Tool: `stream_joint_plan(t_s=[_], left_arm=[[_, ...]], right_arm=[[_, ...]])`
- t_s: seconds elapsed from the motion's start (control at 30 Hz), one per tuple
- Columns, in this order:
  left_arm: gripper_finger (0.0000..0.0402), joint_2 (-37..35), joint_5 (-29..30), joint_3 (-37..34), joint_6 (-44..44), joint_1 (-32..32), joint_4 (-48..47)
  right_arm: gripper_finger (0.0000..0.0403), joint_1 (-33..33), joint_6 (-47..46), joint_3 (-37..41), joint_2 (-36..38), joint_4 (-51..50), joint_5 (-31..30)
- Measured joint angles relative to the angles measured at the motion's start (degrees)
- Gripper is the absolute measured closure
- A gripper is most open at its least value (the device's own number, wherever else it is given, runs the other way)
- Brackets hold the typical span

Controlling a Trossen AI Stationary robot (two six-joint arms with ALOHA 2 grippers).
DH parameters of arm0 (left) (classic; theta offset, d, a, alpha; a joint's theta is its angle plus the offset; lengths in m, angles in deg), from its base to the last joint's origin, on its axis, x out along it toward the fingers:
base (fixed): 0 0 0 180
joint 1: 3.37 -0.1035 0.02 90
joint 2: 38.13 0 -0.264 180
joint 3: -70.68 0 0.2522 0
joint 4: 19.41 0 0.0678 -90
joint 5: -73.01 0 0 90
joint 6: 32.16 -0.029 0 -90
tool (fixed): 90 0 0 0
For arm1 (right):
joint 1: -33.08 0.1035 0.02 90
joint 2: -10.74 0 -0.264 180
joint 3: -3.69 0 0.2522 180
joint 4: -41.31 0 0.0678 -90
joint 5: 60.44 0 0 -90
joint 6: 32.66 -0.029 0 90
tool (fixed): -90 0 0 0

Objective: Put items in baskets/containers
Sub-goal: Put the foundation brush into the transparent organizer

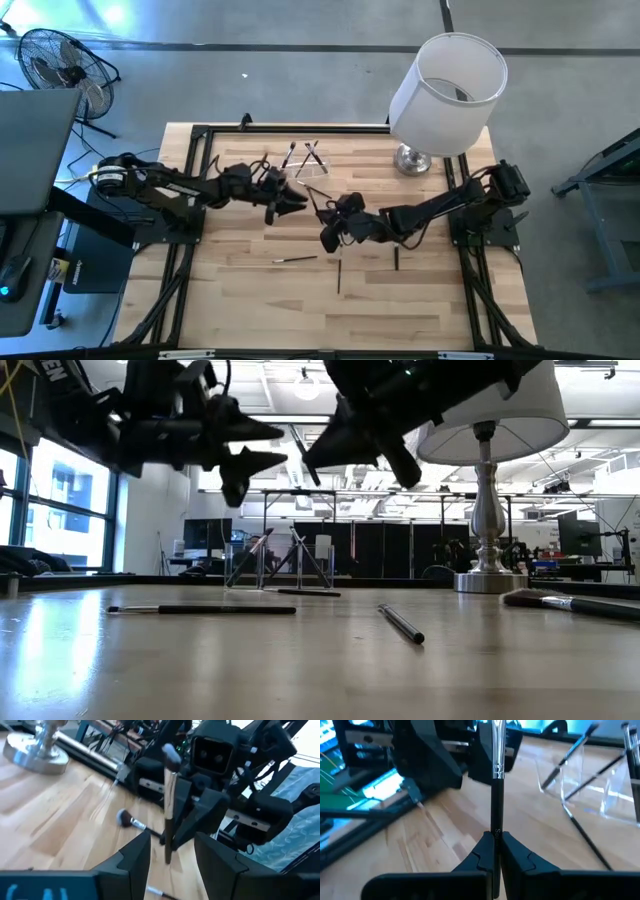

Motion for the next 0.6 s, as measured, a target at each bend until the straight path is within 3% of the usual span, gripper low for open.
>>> stream_joint_plan(t_s=[0.37, 0.6], left_arm=[[0.0250, 0.0, 0.8, 4.6, -0.6, 0.0, -0.1], [0.0250, 0.0, 5.5, 5.1, -1.2, 0.0, -0.2]], right_arm=[[0.0398, -1.4, 4.0, 0.0, 0.0, 6.6, 1.0], [0.0398, -1.4, 4.5, 0.0, 0.0, 9.0, 0.5]])
